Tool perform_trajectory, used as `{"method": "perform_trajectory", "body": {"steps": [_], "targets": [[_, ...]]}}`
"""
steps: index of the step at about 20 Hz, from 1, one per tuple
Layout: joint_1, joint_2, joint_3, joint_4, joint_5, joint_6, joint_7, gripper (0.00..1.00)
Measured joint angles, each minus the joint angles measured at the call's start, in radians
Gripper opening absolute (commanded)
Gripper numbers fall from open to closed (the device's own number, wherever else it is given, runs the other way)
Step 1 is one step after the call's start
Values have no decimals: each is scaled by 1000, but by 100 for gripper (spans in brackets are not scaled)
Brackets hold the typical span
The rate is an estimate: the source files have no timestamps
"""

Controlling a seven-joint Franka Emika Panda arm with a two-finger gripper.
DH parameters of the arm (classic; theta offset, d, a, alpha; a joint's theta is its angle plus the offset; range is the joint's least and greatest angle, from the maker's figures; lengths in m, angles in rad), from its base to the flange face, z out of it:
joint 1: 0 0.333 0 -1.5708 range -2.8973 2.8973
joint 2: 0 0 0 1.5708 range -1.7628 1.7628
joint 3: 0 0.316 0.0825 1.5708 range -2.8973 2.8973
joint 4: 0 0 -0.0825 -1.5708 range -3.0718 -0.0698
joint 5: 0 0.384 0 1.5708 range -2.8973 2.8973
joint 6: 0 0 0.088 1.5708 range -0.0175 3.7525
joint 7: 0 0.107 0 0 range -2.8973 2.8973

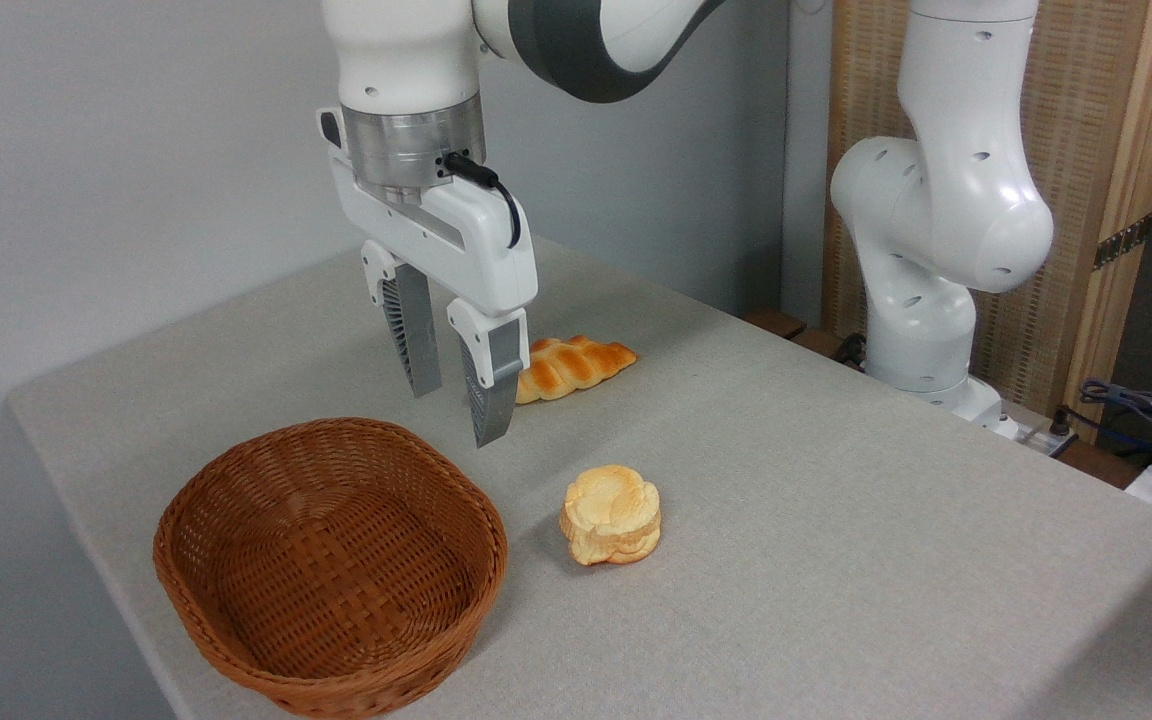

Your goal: Put bread into the basket

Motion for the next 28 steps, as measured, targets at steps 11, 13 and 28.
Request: {"method": "perform_trajectory", "body": {"steps": [11,13,28], "targets": [[0,0,0,0,0,-7,0,100],[0,0,0,0,0,-7,0,100],[0,-4,12,0,13,-49,10,100]]}}
